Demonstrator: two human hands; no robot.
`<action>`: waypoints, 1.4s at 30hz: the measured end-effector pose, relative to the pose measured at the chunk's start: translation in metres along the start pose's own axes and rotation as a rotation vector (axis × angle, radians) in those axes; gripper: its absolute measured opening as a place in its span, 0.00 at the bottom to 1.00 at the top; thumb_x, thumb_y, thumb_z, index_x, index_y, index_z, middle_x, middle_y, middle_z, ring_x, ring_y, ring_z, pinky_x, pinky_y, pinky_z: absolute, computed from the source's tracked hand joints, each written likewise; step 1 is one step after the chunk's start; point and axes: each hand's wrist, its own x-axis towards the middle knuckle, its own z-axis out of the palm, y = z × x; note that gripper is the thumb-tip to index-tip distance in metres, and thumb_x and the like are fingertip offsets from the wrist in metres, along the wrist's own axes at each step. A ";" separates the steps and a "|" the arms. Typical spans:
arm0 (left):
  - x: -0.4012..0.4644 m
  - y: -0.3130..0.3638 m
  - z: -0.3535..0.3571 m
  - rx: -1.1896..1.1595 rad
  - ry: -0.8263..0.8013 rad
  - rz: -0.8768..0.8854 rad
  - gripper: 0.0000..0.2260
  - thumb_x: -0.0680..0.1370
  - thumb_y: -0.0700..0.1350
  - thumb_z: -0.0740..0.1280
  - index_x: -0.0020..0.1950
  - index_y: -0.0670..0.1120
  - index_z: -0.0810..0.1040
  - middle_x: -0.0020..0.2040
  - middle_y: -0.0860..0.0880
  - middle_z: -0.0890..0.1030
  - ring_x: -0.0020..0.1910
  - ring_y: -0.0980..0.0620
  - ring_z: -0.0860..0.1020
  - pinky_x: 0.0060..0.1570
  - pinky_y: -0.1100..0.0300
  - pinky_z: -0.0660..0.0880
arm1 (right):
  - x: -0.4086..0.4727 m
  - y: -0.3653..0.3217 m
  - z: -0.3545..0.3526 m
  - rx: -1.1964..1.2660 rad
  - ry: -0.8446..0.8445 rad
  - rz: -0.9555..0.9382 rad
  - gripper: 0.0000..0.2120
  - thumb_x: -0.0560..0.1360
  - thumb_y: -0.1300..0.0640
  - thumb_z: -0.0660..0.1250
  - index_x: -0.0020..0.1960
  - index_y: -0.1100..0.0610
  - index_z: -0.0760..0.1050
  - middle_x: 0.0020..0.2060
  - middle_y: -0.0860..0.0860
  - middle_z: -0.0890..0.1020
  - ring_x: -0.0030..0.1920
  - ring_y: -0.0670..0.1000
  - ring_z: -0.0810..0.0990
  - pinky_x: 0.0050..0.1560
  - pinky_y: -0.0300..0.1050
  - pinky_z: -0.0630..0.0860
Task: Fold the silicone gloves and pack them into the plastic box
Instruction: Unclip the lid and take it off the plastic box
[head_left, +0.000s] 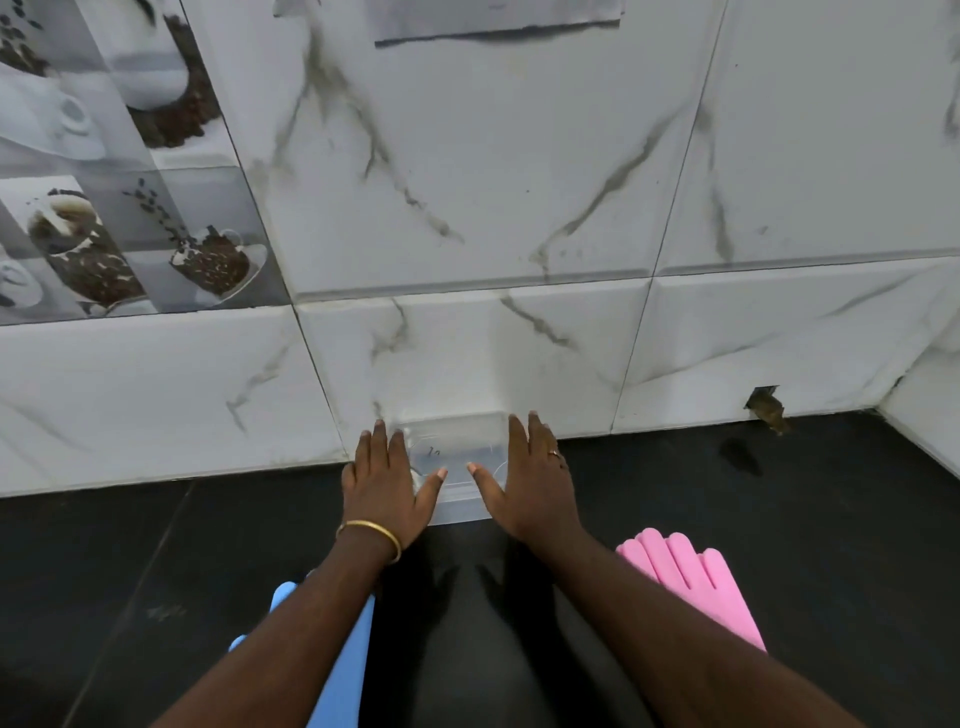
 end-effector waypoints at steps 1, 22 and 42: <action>0.009 0.001 0.002 0.010 -0.009 -0.011 0.37 0.78 0.66 0.51 0.79 0.44 0.50 0.80 0.43 0.47 0.79 0.44 0.46 0.74 0.44 0.52 | 0.008 -0.003 0.006 -0.009 -0.009 0.005 0.43 0.74 0.30 0.54 0.79 0.55 0.51 0.79 0.58 0.54 0.79 0.60 0.53 0.74 0.57 0.59; -0.032 0.012 0.020 0.113 -0.155 -0.090 0.40 0.77 0.67 0.48 0.78 0.40 0.47 0.80 0.41 0.49 0.77 0.42 0.52 0.71 0.45 0.60 | -0.028 -0.001 0.014 -0.216 -0.207 0.040 0.42 0.76 0.32 0.47 0.79 0.59 0.47 0.80 0.57 0.48 0.80 0.57 0.43 0.74 0.62 0.55; -0.195 0.043 0.013 0.206 -0.141 -0.088 0.41 0.74 0.70 0.40 0.78 0.45 0.41 0.80 0.46 0.45 0.77 0.46 0.55 0.71 0.51 0.64 | -0.186 0.017 -0.030 -0.283 -0.166 -0.017 0.41 0.75 0.33 0.53 0.77 0.61 0.61 0.77 0.62 0.59 0.77 0.63 0.56 0.64 0.63 0.72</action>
